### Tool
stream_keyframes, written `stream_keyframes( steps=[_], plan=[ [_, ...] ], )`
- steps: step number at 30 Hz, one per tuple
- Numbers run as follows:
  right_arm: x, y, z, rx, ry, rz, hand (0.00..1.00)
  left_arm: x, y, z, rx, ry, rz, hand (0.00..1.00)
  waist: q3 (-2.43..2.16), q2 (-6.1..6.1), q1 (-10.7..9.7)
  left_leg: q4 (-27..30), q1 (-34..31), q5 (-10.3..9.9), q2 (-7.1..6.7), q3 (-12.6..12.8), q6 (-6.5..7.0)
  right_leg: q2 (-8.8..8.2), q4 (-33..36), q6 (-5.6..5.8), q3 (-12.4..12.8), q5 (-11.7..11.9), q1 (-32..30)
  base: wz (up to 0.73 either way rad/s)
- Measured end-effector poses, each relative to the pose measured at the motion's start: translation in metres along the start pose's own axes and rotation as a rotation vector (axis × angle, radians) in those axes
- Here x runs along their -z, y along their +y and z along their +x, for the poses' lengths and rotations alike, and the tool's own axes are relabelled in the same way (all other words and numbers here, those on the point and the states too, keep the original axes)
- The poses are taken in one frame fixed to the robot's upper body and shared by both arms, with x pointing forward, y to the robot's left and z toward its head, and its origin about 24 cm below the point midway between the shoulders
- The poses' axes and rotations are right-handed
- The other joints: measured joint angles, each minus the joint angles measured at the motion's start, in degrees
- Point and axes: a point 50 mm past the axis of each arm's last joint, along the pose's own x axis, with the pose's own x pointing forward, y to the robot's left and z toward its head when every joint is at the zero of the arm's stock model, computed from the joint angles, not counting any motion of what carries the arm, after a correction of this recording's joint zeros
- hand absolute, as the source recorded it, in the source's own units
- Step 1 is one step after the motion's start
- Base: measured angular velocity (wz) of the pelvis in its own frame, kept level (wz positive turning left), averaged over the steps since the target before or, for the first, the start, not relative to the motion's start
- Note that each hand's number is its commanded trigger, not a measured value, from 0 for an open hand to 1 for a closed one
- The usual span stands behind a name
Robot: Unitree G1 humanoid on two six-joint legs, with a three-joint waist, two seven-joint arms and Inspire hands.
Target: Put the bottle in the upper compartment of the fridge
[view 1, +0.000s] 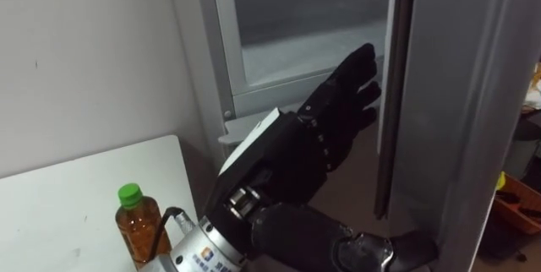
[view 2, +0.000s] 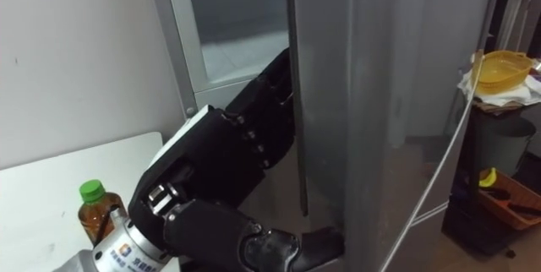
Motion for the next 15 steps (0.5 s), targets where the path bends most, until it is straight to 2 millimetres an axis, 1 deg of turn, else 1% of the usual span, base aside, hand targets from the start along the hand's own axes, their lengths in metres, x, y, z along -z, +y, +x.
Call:
stream_keyframes(
  steps=[10, 15],
  plan=[
    [0.0004, -0.0002, -0.0001, -0.001, -0.001, 0.01, 0.0, 0.002, -0.0037, 0.0012, 0.02, 0.006, -0.009, 0.0, 0.0, 0.0, -0.15, -0.05, 0.04, 0.0, 0.0, 0.26, 0.0, 0.05, -0.05, 0.0, 0.58, 0.0, -0.13, -0.02],
    [0.0012, -0.0004, -0.0004, -0.006, -0.005, 0.04, 0.0, 0.002, -0.0041, 0.0015, 0.022, 0.004, -0.014, 0.0, -0.02, 0.03, -0.83, -0.05, 0.09, 0.0, -0.01, 0.31, 0.0, 0.07, 0.0, 0.0, 0.8, 0.0, -0.15, 0.0]
  ],
)
